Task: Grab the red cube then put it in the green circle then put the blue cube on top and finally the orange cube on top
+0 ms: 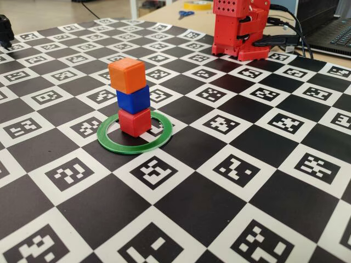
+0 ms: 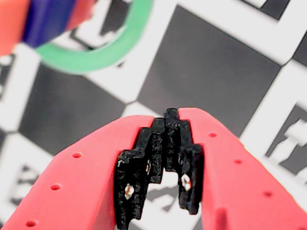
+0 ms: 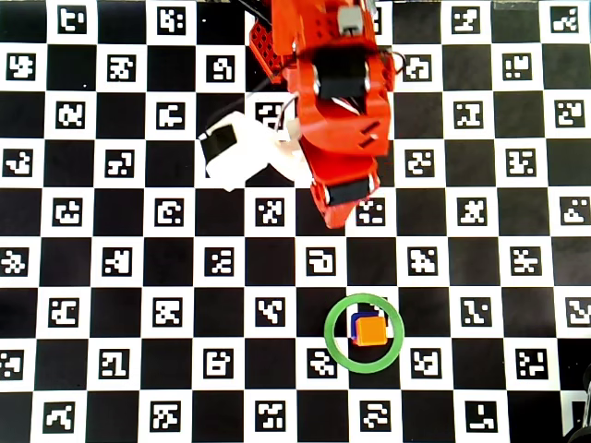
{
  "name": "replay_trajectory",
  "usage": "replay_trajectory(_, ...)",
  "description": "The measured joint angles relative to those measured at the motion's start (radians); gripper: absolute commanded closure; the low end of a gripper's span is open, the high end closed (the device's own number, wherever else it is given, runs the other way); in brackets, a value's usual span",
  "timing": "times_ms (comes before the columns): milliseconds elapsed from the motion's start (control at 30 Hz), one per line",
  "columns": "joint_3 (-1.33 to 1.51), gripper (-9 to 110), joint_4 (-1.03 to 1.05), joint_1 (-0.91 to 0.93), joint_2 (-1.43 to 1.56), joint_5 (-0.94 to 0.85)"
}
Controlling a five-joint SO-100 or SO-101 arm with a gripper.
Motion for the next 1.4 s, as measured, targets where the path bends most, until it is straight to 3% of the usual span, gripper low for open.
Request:
replay_trajectory(367,0.6,107,-0.236,0.023,0.407,-0.548)
replay_trajectory(700,0.966,107,-0.364,0.043,0.672,-0.864)
replay_trajectory(967,1.2,107,-0.397,0.052,0.862,-1.003)
replay_trajectory(1400,1.218,107,-0.245,0.063,0.974,-1.097)
